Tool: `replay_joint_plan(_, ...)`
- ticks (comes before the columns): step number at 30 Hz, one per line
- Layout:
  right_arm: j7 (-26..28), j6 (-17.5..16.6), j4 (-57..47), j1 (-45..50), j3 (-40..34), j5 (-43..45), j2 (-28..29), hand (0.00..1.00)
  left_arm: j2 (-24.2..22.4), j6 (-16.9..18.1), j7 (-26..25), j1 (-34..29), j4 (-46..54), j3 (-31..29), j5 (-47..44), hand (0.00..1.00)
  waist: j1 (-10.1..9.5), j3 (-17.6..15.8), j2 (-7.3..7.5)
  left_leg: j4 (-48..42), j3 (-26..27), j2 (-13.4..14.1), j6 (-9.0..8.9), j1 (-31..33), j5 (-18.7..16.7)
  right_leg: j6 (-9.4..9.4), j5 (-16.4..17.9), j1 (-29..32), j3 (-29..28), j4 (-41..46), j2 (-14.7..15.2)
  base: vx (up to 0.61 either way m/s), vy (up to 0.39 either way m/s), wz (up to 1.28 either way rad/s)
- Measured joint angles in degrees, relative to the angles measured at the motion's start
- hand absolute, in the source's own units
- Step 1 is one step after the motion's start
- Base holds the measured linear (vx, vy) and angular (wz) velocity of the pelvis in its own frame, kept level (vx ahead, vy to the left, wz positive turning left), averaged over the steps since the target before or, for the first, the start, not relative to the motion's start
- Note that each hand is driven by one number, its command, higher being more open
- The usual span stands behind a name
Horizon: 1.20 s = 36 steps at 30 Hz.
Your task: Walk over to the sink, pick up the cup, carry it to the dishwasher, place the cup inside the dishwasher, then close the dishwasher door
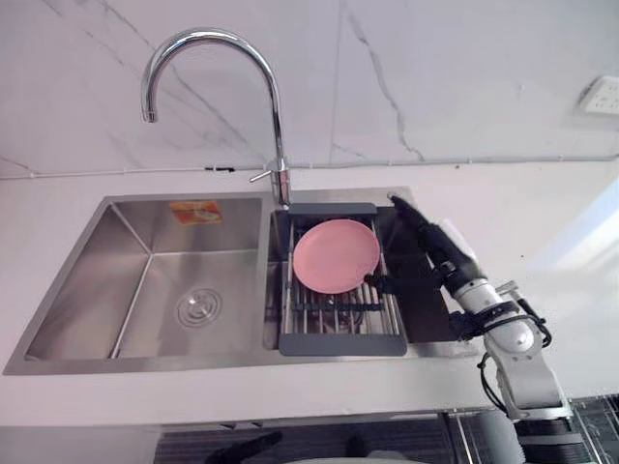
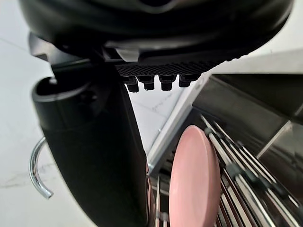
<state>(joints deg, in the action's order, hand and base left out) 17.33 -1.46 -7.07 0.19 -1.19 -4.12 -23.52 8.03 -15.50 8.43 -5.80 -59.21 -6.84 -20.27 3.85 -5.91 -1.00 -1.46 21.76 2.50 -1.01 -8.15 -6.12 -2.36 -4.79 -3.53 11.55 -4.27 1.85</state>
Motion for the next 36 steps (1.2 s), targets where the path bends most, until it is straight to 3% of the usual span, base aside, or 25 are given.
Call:
replay_joint_plan(12, -2.7, -1.3, 0.0, 4.9, 2.4, -9.1, 1.3, 1.00, 0.5, 0.3, -0.6, 0.0, 0.5, 2.3, -2.1, 1.00, -0.21, -1.3, 0.24, 0.0, -0.5, 0.0, 0.24, 0.0, 0.1, -0.23, 0.2, -0.1, 0.7, 0.9, 0.1, -0.02, -0.006, 0.02)
replay_joint_plan(17, -6.8, -3.1, 0.1, 5.1, 4.0, -15.3, 1.3, 1.00, 0.6, -0.2, -0.6, 0.0, 0.6, 1.8, -1.7, 1.00, -0.24, -1.5, 0.46, 0.0, -0.6, 0.0, 0.35, -0.5, 0.2, -0.25, 1.1, 0.0, 0.9, 2.0, 0.3, -0.04, -0.009, 0.01)
replay_joint_plan(27, -15.7, -3.5, 2.3, 4.8, 4.4, -23.1, 1.3, 1.00, 0.8, -0.2, -0.6, 0.0, 1.1, 1.7, -1.5, 1.00, -1.37, -1.3, 0.89, 1.1, -1.4, -0.1, 0.73, -0.9, 0.4, -0.19, 1.3, -0.2, 2.6, 2.5, 0.3, -0.01, -0.008, 0.04)
replay_joint_plan(36, -17.6, -4.3, 5.5, 1.8, 6.7, -28.9, 1.3, 1.00, 0.8, -0.4, -0.5, 0.0, 1.4, 1.8, -1.0, 1.00, -1.62, -1.0, 1.44, 1.5, -2.6, -0.4, 1.13, -1.1, 0.7, -0.51, 1.6, -0.4, 4.6, 3.4, 0.8, -0.02, 0.004, 0.08)
